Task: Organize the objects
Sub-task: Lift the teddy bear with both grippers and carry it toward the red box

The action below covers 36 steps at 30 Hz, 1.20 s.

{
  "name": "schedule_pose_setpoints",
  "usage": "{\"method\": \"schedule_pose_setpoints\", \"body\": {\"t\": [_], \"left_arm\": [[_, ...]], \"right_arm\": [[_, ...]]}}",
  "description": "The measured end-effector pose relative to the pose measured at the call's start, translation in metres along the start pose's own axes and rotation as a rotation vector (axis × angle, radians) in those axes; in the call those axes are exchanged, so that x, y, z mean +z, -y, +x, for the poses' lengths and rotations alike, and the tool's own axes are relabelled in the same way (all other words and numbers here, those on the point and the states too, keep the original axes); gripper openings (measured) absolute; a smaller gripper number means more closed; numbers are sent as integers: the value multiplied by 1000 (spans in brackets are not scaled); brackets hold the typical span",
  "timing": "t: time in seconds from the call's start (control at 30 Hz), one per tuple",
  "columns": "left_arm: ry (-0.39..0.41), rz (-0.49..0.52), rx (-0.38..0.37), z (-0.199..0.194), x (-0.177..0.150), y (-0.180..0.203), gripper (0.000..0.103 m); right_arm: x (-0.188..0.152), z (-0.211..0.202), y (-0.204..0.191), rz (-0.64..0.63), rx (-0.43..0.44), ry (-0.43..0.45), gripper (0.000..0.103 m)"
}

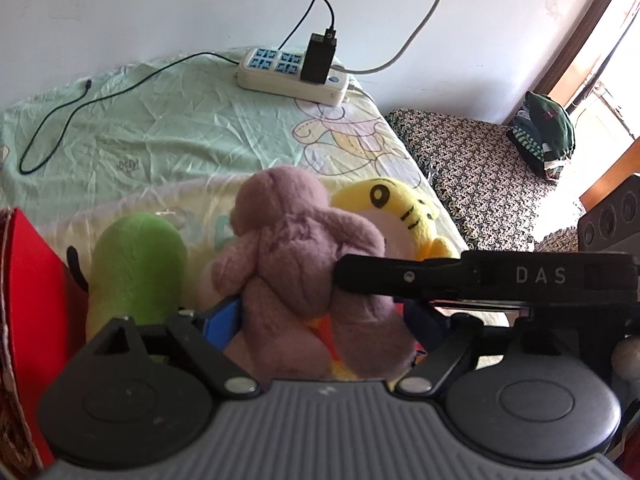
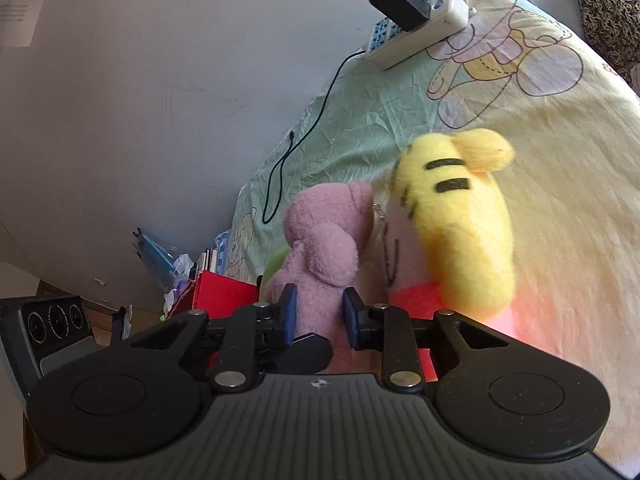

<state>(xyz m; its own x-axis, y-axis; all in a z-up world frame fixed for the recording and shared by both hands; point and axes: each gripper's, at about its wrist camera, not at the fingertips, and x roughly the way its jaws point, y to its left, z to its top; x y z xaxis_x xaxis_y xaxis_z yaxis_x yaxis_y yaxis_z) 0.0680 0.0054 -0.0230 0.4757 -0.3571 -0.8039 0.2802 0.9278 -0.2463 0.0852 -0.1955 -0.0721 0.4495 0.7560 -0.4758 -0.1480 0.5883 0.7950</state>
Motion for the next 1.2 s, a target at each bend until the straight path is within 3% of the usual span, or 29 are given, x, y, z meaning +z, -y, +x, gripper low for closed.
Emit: {"method": "schedule_pose_setpoints", "body": {"t": [0.13, 0.63, 1.03, 1.2], "left_arm": [[21, -13, -8, -9, -3, 1, 85], [131, 8, 6, -67, -37, 20, 84], [98, -19, 7, -67, -86, 24, 93], [145, 7, 25, -85, -83, 31, 92]], "right_arm": [[-5, -8, -19, -100, -17, 42, 26], [-35, -42, -51, -197, 14, 91, 26], [-75, -46, -42, -190, -6, 24, 26], [-74, -56, -60, -254, 15, 61, 26]]}}
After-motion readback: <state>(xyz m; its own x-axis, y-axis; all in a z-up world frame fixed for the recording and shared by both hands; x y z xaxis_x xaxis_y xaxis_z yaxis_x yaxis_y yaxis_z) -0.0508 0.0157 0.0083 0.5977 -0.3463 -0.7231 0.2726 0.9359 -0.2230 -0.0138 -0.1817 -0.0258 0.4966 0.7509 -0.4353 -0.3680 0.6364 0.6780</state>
